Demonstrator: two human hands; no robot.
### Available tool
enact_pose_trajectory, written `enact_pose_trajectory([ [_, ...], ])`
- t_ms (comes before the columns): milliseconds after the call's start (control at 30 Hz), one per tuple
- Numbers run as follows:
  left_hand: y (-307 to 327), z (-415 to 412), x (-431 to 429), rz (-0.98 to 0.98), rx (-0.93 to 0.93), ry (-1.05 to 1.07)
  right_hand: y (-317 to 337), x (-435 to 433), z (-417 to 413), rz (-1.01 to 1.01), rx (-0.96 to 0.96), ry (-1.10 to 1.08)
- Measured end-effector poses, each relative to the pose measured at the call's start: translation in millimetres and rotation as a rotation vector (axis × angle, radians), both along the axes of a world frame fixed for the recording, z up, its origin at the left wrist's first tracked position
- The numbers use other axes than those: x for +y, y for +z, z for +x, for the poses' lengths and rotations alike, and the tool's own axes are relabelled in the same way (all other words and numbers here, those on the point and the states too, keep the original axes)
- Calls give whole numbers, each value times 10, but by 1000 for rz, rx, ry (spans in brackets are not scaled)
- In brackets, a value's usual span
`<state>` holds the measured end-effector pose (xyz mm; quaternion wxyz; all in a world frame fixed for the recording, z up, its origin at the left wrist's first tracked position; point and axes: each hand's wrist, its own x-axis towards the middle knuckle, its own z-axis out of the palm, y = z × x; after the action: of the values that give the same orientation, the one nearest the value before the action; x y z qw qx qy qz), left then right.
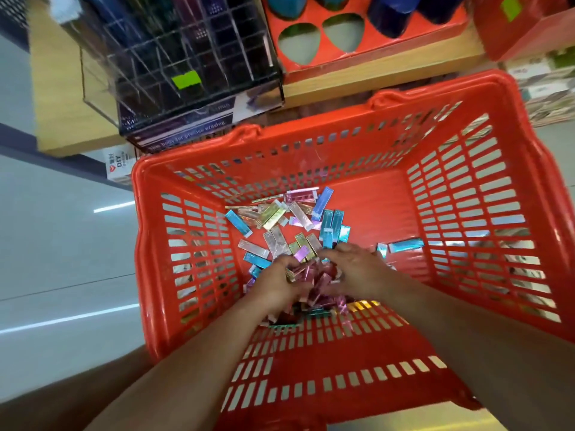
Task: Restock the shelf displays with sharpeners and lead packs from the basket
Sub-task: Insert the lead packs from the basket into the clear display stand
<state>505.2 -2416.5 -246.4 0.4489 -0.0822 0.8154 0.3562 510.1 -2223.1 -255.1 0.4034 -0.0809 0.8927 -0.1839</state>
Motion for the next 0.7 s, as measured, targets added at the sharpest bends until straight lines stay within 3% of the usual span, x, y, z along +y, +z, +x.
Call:
enact_pose_trajectory([
  [167,137,-119,25,103,-43,421,73,-48,90,118,96,214],
  [367,342,-262,66,257,-192,739,58,-66,43,71,36,143],
  [433,428,-297,82,317,-230,787,101,-15,30,-23,-69,-55],
  [500,524,-316,90,367,-256,823,194,52,-29,-197,-263,-425],
  [600,717,-348,121,425,-237,860,418,116,-166,-637,-527,-1033],
  [700,939,-370,205,458,-169,893,714,28,-310,-977,-630,-1324],
])
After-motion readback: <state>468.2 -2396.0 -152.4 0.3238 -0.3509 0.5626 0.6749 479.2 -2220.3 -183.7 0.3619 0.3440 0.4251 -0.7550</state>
